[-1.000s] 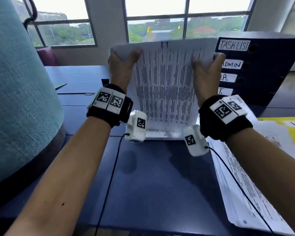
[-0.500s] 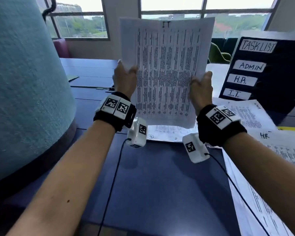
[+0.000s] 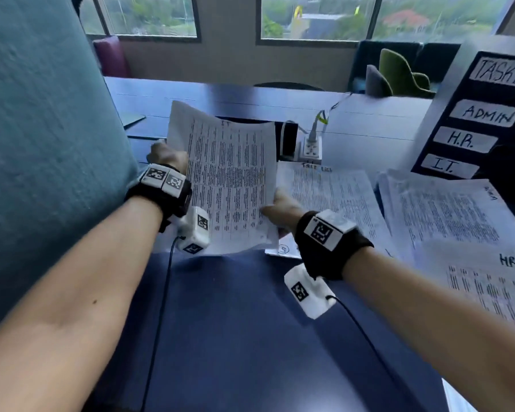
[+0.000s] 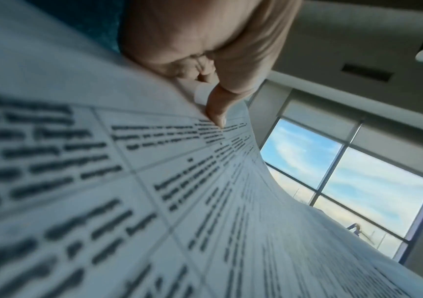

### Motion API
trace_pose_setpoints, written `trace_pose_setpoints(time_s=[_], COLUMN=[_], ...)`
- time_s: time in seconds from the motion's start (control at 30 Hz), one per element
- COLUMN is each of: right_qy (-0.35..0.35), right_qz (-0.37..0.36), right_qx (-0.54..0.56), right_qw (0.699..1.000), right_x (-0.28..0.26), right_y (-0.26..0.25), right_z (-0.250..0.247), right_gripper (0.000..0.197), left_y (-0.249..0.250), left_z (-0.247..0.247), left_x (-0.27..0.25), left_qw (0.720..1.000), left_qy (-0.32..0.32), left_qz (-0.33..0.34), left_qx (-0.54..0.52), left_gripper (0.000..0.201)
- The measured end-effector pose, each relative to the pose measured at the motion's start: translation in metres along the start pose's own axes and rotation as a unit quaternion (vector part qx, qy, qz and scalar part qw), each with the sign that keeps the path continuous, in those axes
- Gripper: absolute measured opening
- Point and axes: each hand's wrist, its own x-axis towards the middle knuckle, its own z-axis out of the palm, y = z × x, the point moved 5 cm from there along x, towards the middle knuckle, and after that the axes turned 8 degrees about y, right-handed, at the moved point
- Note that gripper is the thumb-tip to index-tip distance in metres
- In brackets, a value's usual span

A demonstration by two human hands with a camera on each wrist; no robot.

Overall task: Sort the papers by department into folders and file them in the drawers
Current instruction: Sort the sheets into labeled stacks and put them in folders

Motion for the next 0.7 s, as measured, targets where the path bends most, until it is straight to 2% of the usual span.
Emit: trace_pose_setpoints(time_s=[0.07,0.2,0.27,0.37,0.43,0.47,0.57,0.6,0.63,0.7], right_qy=[-0.001,-0.036,-0.052,-0.062,-0.060,-0.052,-0.029,-0.024,-0.021,-0.019], right_qz=[0.014,0.046,0.071,0.091,0.091,0.093,0.101,0.101,0.103,0.101], right_qx=[-0.010,-0.056,-0.060,-0.077,-0.088,-0.089,-0.103,-0.111,-0.123,-0.147], right_qw=[1.000,0.997,0.994,0.991,0.990,0.990,0.989,0.988,0.987,0.984], right_x=[0.006,0.007,0.003,0.003,0.002,0.000,-0.009,-0.010,-0.011,-0.012], right_y=[0.002,0.006,0.007,0.007,0.005,0.004,0.000,-0.001,0.000,-0.001], right_z=[0.008,0.022,0.027,0.033,0.031,0.028,0.024,0.024,0.025,0.027], right_gripper=[0.037,0.028,0.028,0.031,0.044,0.049,0.049,0.051,0.053,0.056], left_y=[-0.021,-0.045,-0.045,-0.043,-0.041,-0.042,-0.047,-0.049,-0.050,-0.050], left_z=[0.010,0.019,0.020,0.019,0.020,0.021,0.027,0.028,0.030,0.031], left_x=[0.006,0.013,0.010,0.010,0.006,0.004,-0.012,-0.019,-0.026,-0.037], left_qw=[0.999,0.995,0.993,0.991,0.990,0.988,0.962,0.949,0.937,0.921], left_qy=[-0.020,-0.026,-0.036,-0.036,-0.043,-0.060,-0.147,-0.175,-0.198,-0.218], left_qz=[-0.032,-0.057,-0.053,-0.056,-0.050,-0.061,-0.101,-0.103,-0.094,-0.067], left_qx=[0.017,0.071,0.101,0.114,0.121,0.132,0.208,0.241,0.271,0.316], left_gripper=[0.057,0.037,0.036,0.034,0.031,0.037,0.099,0.112,0.117,0.113])
